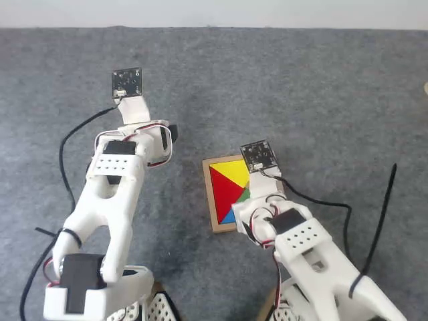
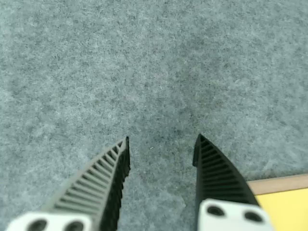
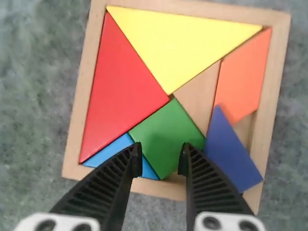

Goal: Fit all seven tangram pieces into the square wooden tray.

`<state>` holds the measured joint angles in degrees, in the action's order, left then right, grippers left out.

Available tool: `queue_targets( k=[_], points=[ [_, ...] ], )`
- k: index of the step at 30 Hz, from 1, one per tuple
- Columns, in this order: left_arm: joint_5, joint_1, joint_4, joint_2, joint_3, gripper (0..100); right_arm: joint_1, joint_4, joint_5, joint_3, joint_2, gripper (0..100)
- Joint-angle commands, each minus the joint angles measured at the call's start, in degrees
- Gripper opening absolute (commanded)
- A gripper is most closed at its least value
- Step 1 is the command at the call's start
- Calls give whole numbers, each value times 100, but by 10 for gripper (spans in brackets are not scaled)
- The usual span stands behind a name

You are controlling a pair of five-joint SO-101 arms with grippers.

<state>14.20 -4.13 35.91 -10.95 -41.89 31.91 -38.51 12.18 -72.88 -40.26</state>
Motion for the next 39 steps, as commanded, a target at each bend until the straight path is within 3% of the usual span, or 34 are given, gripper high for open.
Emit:
queue_targets(
  k=[1,14,20,24,32,39],
  points=[
    [-70,26,-132,-88,13,212,-365,303,-79,343,57,144],
    [-70,26,-132,-88,22,212,-593,611,9,589,-101,144],
    [-70,26,-132,-88,31,212,-1701,-127,-404,580,-760,144],
    [-70,26,-132,-88,31,212,-2070,-796,-633,527,-840,144],
    [-70,26,-132,-88,31,212,-2018,-1341,-1064,149,-1930,143],
    [-70,26,-132,-88,40,212,-1341,-1719,-1618,-202,-2255,143]
  ],
)
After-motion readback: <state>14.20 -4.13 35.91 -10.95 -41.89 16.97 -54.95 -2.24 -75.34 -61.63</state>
